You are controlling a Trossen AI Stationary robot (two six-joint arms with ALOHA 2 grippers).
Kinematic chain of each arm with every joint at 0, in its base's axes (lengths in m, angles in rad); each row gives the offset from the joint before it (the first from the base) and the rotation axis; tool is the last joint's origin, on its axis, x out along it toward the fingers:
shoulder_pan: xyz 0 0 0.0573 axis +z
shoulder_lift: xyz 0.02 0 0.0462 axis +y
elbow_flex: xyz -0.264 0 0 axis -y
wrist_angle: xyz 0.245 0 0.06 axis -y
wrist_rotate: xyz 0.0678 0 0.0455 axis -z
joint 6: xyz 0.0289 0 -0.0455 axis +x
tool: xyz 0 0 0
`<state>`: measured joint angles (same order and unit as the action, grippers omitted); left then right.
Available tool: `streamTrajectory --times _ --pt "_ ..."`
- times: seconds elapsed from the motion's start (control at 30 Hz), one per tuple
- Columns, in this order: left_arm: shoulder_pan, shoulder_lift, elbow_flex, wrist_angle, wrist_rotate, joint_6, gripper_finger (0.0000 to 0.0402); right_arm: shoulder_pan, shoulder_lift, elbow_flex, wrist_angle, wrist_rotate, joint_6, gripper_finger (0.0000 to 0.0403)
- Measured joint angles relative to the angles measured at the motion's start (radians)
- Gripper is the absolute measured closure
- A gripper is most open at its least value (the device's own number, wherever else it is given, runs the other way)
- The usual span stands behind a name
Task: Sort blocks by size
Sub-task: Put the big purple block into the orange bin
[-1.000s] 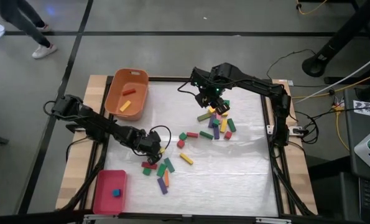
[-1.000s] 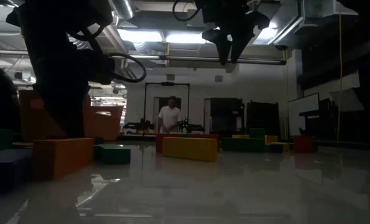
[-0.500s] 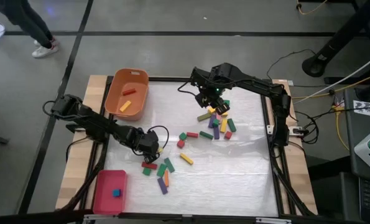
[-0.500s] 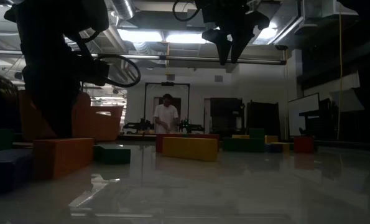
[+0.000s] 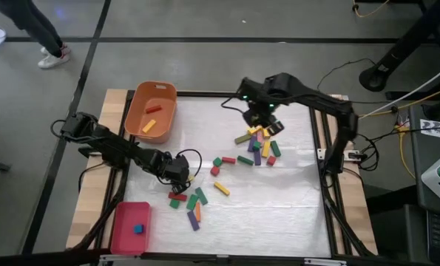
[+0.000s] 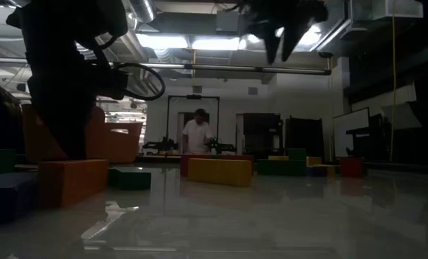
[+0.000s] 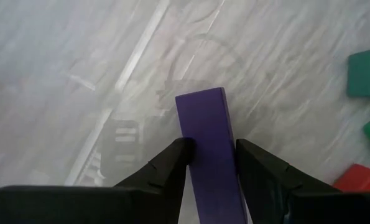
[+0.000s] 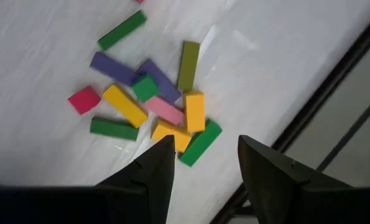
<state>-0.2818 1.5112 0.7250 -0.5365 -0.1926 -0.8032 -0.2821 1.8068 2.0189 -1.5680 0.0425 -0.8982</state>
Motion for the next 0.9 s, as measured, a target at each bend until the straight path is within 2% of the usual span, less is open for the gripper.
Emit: streamTrajectory --times 0.13,0.3,0.47,0.73,0.9 --pt "0.016 0.0 0.004 -0.003 0.01 0.0 0.0274 0.0 -0.154 -0.163 0.109 0.0 0.0 0.0226" --pt "0.035 0.003 0.023 -0.006 0.009 0.029 0.0274 0.0 -0.354 -0.466 0.343 -0.008 0.009 0.0226" --pt "0.041 0.003 0.036 -0.004 0.005 0.083 0.0274 0.001 -0.494 -0.753 0.532 -0.023 0.121 0.0226" --pt "0.041 0.005 0.035 -0.002 0.001 0.071 0.0274 0.001 -0.592 -1.106 0.898 -0.117 0.226 0.0226" --pt "0.054 0.004 0.035 -0.002 0.001 0.071 0.0274 0.001 -0.594 -1.267 1.244 -0.259 0.24 0.0226"
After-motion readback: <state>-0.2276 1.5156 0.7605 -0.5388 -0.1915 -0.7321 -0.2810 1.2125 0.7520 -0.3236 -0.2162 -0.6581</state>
